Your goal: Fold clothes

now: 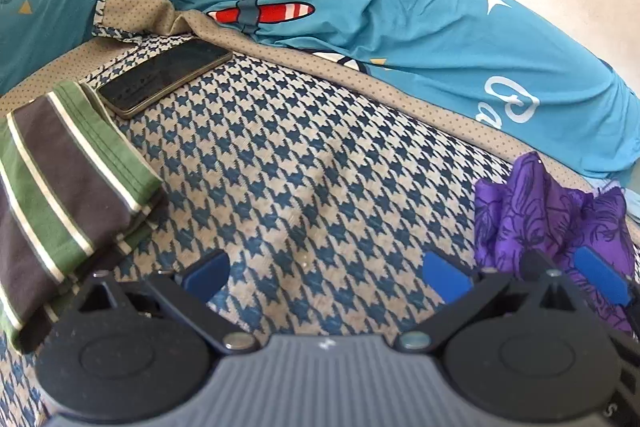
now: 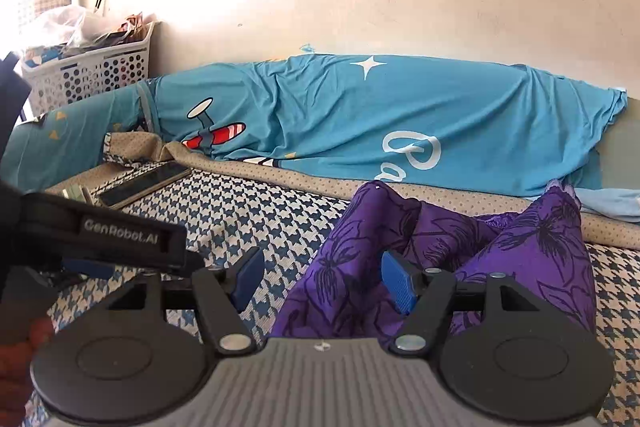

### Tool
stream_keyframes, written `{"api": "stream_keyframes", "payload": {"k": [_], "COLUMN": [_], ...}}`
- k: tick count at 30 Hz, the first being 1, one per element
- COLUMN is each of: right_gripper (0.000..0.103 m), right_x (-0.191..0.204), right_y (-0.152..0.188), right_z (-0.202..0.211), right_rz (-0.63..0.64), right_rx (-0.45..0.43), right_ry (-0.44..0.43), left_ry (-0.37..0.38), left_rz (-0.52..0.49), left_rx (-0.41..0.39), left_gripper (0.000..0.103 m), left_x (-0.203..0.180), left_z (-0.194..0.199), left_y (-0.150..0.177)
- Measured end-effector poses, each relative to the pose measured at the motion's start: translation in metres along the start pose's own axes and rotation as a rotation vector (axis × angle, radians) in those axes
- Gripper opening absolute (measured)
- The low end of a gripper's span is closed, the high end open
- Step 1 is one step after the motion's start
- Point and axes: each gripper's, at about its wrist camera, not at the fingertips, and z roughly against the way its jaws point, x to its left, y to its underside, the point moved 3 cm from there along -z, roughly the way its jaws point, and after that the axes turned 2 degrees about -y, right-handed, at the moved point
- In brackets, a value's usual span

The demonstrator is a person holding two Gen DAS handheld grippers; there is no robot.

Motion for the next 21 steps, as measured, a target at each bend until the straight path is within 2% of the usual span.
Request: {"api": "stream_keyframes", "payload": {"k": [5, 7, 10, 21], "right_gripper": [0.064, 0.06, 0.057, 0.06], "right_x": [-0.004, -0.005, -0.004, -0.001], "right_y": [0.0, 0.002, 0.002, 0.004], "right_z": [-0.021, -0.032, -0.034, -0.042], "right_rz": [-0.027, -0.035, -0.032, -0.02], "right_rx": [0.008, 0.029, 0.043, 0.093], "right_ry": [0.027, 0.047, 0.024, -0.06], "left_ry": [-0.003, 0.005, 0.011, 0.028], "left_rz": [0.032, 0.044, 0.047, 0.042], "left_rx": [0.021, 0.032, 0.038, 0.049], "left_gripper": [0.103, 0.103, 0.103, 0.103], "left_x": [0.009, 0.011, 0.011, 0.006], "left_z": [-0.005, -0.007, -0.007, -0.01], "left_y": [0.0, -0.001, -0.001, -0.001]}}
